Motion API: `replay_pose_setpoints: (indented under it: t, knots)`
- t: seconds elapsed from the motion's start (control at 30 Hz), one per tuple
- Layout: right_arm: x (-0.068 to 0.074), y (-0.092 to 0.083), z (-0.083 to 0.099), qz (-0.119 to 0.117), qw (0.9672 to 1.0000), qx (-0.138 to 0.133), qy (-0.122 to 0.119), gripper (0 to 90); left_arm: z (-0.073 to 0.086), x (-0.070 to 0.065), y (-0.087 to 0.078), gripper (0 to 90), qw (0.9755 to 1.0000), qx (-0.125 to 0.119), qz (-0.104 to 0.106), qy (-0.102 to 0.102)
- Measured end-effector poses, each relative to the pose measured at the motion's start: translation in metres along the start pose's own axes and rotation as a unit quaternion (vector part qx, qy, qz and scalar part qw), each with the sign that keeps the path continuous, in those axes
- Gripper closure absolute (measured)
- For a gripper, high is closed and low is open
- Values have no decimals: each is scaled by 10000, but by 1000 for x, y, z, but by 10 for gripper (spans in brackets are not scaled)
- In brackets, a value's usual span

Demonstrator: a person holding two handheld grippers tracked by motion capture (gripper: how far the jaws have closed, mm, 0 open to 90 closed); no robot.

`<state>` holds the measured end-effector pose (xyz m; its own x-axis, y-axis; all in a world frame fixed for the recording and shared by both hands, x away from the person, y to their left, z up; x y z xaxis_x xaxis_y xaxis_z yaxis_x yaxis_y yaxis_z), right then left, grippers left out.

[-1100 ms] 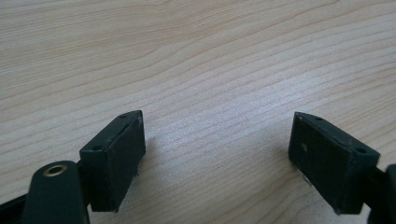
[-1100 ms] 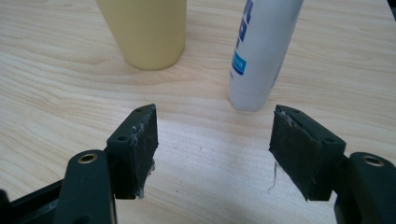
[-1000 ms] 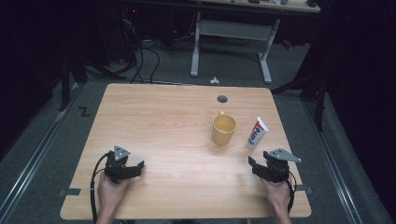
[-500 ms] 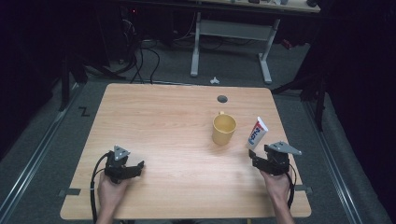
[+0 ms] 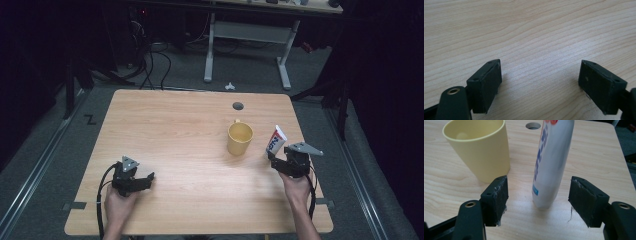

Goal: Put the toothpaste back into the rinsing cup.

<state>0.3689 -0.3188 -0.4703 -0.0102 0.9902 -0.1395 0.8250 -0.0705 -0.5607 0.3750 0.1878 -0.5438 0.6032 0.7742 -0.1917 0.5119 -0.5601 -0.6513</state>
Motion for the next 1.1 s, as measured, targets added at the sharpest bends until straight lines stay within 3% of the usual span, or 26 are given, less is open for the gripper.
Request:
replay_pose_setpoints:
  t: [0.57, 1.1]
  knots:
    - [1, 24, -19, 125, 9998, 68, 132, 397, 0, 0, 0, 193, 10000, 1, -1, 1]
    - [1, 37, -19, 159, 9996, 62, 243, 496, 0, 0, 0, 193, 10000, 0, -2, 0]
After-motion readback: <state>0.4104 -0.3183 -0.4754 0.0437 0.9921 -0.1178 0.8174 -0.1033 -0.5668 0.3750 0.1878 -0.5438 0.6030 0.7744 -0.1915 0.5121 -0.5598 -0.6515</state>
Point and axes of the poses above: each handheld gripper's, and its own axes: y roughly forward along the jaws, z roughly out of its underside, x roughly to its left, the point moved 1 cm from there along y, roughly forward along the jaws, and after that the axes turned 15 degrees about z, right-handed, at the moved point
